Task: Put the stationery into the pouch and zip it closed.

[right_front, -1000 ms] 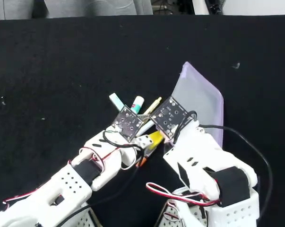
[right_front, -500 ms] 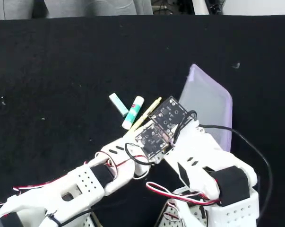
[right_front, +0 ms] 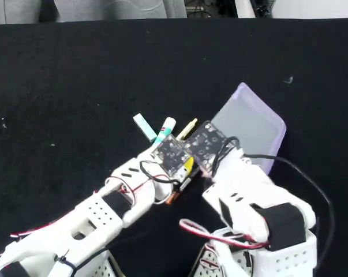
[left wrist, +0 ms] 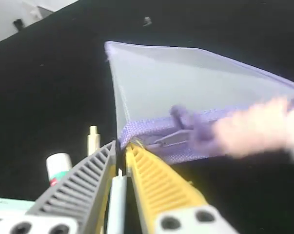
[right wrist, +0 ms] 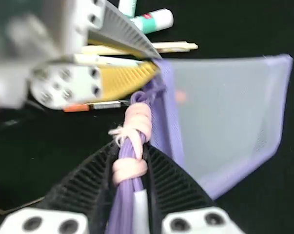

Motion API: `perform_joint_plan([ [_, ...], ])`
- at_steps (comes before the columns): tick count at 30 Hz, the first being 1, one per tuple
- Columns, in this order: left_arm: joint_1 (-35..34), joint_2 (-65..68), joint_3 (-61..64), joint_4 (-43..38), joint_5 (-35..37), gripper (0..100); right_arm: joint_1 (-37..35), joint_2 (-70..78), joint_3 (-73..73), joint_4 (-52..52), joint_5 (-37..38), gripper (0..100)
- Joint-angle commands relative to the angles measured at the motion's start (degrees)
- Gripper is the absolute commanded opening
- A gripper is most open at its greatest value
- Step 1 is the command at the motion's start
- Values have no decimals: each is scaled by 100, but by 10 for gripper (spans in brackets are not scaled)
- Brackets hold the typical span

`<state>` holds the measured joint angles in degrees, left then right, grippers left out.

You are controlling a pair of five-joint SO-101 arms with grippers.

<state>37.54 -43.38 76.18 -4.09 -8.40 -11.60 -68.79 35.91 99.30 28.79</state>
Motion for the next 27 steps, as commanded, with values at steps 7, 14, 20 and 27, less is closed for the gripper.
perform_joint_plan([
  [7, -840, -9, -136, -105, -79, 28, 1864, -84, -40, 158, 1073, 11],
  [14, -963, -9, -136, -105, -88, 28, 2980, -84, -40, 158, 1943, 11],
  [20, -963, -9, -136, -114, -70, 28, 4132, -84, -57, 158, 2875, 11],
  [27, -901, -9, -136, -114, -53, 28, 5143, -84, -40, 149, 3631, 11],
])
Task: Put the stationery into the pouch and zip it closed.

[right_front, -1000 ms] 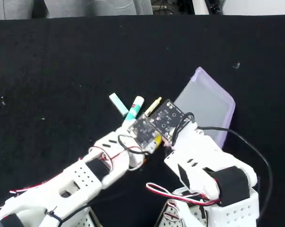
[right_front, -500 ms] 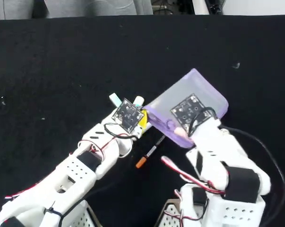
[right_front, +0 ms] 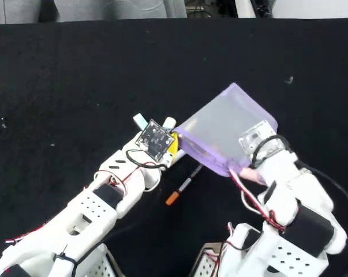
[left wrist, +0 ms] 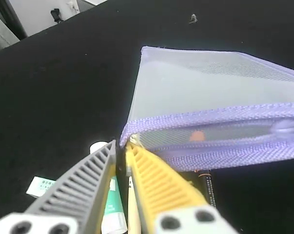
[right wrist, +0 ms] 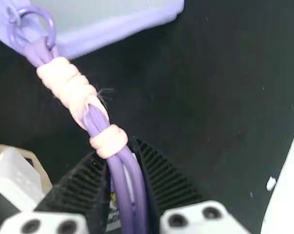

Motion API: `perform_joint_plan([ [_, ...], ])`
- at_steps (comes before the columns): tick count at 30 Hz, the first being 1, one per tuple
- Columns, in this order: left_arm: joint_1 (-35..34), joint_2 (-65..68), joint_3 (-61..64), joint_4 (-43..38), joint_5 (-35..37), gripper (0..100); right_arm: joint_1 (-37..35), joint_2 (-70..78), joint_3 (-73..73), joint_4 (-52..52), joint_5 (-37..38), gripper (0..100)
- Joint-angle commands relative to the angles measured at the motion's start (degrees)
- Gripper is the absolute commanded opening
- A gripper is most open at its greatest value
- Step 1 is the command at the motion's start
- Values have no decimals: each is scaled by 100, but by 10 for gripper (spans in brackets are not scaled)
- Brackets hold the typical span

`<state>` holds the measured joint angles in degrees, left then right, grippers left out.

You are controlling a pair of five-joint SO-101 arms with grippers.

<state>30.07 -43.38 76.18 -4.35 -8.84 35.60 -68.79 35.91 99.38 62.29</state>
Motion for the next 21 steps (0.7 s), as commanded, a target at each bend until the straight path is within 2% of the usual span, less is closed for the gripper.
perform_joint_plan([
  [1, -154, -9, -136, -88, -9, 28, 527, -84, -40, 141, 369, 11],
  [10, 532, -9, -75, -44, -9, 28, 1486, -84, 136, -53, 1029, 11],
  [21, 1068, 18, -66, -35, -9, 30, 1477, -84, 708, -396, 1002, 11],
])
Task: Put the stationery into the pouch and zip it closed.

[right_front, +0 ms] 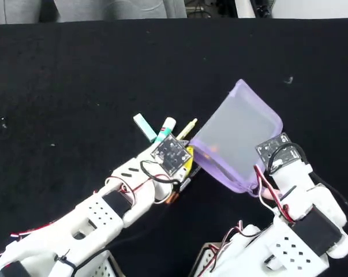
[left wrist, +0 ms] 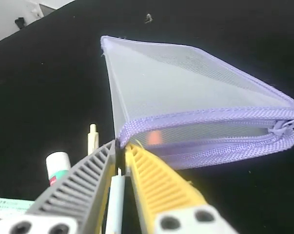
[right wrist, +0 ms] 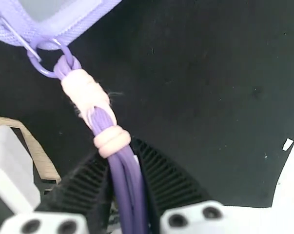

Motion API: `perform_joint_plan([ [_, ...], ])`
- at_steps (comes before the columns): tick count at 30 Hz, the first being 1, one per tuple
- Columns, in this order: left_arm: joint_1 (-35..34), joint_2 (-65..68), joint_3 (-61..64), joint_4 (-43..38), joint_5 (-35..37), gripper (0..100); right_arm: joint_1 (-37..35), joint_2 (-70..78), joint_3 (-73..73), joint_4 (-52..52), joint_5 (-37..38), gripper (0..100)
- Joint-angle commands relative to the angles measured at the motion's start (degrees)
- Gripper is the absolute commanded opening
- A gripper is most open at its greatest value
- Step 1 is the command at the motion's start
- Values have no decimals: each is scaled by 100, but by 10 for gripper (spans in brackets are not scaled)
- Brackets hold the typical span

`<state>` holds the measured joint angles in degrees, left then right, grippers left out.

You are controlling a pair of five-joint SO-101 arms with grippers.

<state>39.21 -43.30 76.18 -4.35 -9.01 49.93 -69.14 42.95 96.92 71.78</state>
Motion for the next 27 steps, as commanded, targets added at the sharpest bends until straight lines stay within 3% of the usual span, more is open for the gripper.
perform_joint_plan([
  [1, 154, 26, -66, -35, 9, 30, -35, -48, 4, -149, 0, 11],
  [11, 163, -9, -136, 290, 9, 31, -1029, -48, -84, -97, -967, 11],
  [18, 259, 44, -145, 281, 686, 159, -1837, -40, -330, 53, -1714, 11],
  [22, 277, 62, -207, 281, 782, 173, -2338, -40, -497, 237, -2084, 11],
  [27, 224, 70, -171, 290, 624, 173, -2435, -40, -716, 281, -2189, 11],
])
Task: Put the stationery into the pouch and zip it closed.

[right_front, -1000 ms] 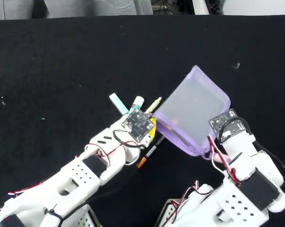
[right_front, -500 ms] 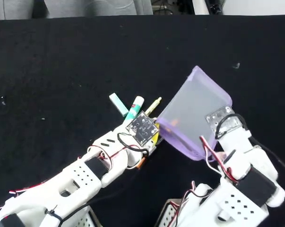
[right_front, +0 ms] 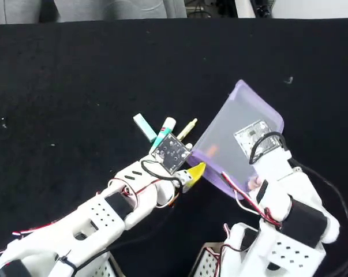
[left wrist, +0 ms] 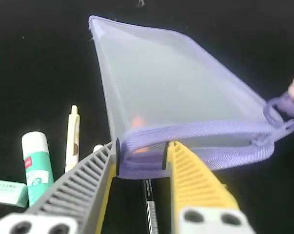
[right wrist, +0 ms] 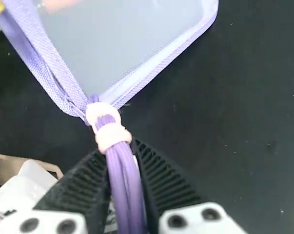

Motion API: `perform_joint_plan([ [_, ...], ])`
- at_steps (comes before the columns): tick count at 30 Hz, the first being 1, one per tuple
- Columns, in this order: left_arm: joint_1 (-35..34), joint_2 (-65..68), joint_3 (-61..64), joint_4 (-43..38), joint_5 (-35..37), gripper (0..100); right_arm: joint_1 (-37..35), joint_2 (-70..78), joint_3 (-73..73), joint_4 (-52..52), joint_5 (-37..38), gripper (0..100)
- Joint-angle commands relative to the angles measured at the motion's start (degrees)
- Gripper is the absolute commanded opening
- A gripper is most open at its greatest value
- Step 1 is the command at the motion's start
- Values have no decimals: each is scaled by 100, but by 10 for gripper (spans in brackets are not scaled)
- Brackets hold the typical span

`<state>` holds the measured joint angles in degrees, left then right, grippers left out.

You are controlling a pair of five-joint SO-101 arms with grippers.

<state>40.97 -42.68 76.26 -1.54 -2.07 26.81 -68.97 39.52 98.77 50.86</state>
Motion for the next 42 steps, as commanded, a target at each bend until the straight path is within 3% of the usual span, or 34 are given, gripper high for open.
perform_joint_plan([
  [1, 48, 9, -171, 9, -237, 170, -123, -57, -426, 141, -97, 11],
  [8, 40, 308, -286, -141, -563, 170, -123, -57, -620, 193, -97, 11],
  [17, 75, 2567, -831, -2066, -563, 170, -123, -57, -637, 185, -88, 11],
  [24, -66, 2971, -927, -2892, -563, 169, -123, -57, -637, 167, -62, 11],
  [31, -119, 3341, -1596, -2963, -536, 169, -123, -66, -734, 158, -70, 11],
  [38, -198, 4519, -2659, -2963, -536, 162, -123, -66, -1165, 202, -97, 11],
  [42, -189, 4967, -3143, -2963, -571, 39, -123, -66, -1138, 202, -97, 11],
])
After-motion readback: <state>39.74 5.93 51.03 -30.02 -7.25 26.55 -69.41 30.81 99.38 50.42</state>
